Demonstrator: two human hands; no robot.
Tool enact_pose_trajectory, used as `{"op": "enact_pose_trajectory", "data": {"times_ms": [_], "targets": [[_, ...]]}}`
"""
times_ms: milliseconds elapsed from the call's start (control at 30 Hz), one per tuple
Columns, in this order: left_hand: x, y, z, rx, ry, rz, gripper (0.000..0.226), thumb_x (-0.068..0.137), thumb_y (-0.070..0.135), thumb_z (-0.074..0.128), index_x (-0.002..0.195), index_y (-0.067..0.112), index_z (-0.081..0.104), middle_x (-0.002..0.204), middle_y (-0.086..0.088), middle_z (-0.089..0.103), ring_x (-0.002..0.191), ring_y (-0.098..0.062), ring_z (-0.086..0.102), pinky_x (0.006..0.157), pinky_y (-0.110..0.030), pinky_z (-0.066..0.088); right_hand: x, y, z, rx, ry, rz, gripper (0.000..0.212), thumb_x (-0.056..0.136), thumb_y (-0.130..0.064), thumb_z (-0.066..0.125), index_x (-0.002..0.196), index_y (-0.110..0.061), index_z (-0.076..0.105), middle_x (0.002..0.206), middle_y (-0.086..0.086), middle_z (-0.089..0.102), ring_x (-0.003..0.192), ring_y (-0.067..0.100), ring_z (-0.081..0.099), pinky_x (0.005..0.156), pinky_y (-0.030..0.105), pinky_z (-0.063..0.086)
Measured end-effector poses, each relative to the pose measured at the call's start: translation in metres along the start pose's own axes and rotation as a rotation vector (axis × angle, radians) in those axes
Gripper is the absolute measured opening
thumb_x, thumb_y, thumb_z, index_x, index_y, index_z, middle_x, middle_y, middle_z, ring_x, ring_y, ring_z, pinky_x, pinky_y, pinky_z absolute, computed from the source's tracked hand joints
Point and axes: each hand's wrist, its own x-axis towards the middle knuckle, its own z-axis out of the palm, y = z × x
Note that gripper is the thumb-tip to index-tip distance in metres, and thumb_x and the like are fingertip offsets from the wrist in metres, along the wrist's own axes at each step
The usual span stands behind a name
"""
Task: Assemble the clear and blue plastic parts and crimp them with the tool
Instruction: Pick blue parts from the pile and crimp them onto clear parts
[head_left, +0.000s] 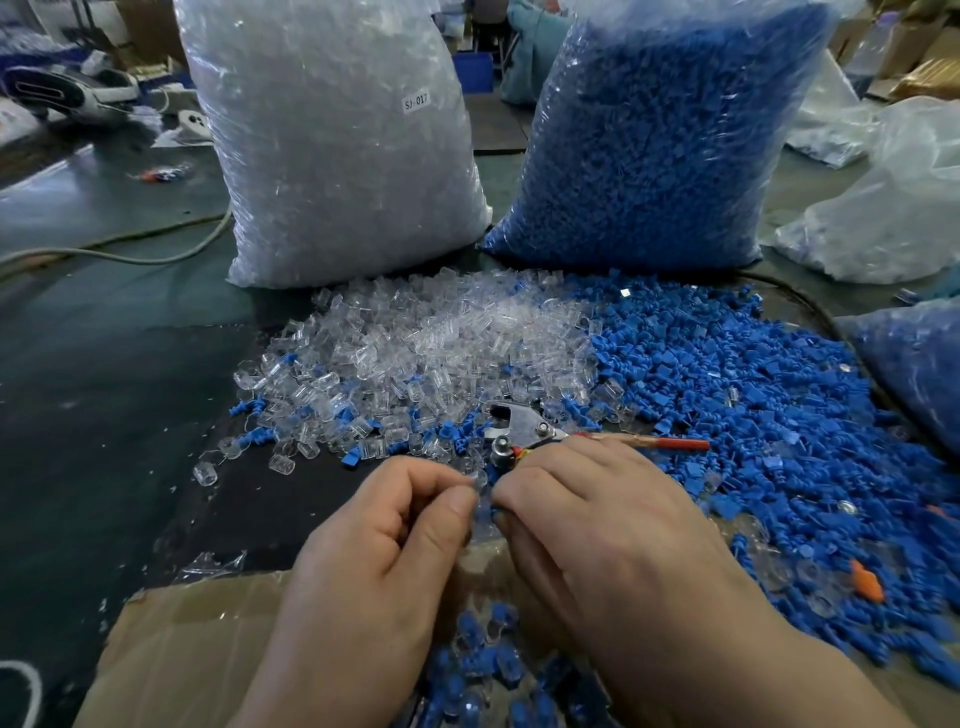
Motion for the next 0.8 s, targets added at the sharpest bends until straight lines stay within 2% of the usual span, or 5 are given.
{"op": "enact_pose_trajectory", "data": {"times_ms": [267,467,533,667,800], "targets": [[0.000,0.006,-0.008,-0.038,-0.122,0.114,0.032,0.085,0.064,0.059,0.081,0.032,0.065,0.059,0.009,0.058,0.051,-0.001,0.050,0.046,-0.014,0.040,0.001,-0.015,-0.011,0.331,-0.119,0.216,0.032,0.091,-0.048,0.037,0.074,-0.025,0.051,0.071,-0.011,0.050,0.070,0.007,0.048,0.061,0.029,0.040],[0.000,0.011,-0.005,0.212,-0.100,0.527,0.011,0.091,0.037,0.059,0.098,0.031,0.062,0.090,0.017,0.060,0.077,-0.001,0.062,0.063,-0.012,0.047,0.006,-0.016,-0.024,1.307,-0.350,0.759,0.019,0.068,-0.027,0.050,0.051,-0.019,0.054,0.047,-0.005,0.043,0.044,0.009,0.036,0.043,0.022,0.030],[-0.001,0.011,-0.007,0.221,-0.100,0.521,0.013,0.089,0.036,0.060,0.099,0.030,0.065,0.090,0.018,0.062,0.079,-0.001,0.063,0.064,-0.011,0.048,0.005,-0.012,-0.025,1.176,-0.343,0.724,0.024,0.074,-0.032,0.053,0.053,-0.019,0.055,0.048,-0.006,0.045,0.044,0.010,0.039,0.044,0.024,0.032],[0.003,0.003,-0.021,0.375,-0.171,0.258,0.012,0.081,0.053,0.057,0.089,0.044,0.061,0.087,0.026,0.066,0.078,0.001,0.064,0.054,-0.016,0.048,-0.005,-0.002,-0.021,0.238,-0.275,0.376,0.032,0.086,-0.057,0.041,0.078,-0.029,0.056,0.070,-0.014,0.060,0.061,0.002,0.053,0.055,0.027,0.046],[0.005,-0.004,-0.019,0.528,-0.315,0.281,0.013,0.077,0.049,0.055,0.085,0.042,0.061,0.083,0.025,0.064,0.074,0.002,0.061,0.056,-0.018,0.047,-0.004,-0.007,-0.017,0.058,-0.365,0.200,0.025,0.094,-0.053,0.037,0.092,-0.032,0.050,0.087,-0.013,0.055,0.079,0.008,0.052,0.070,0.034,0.047]]}}
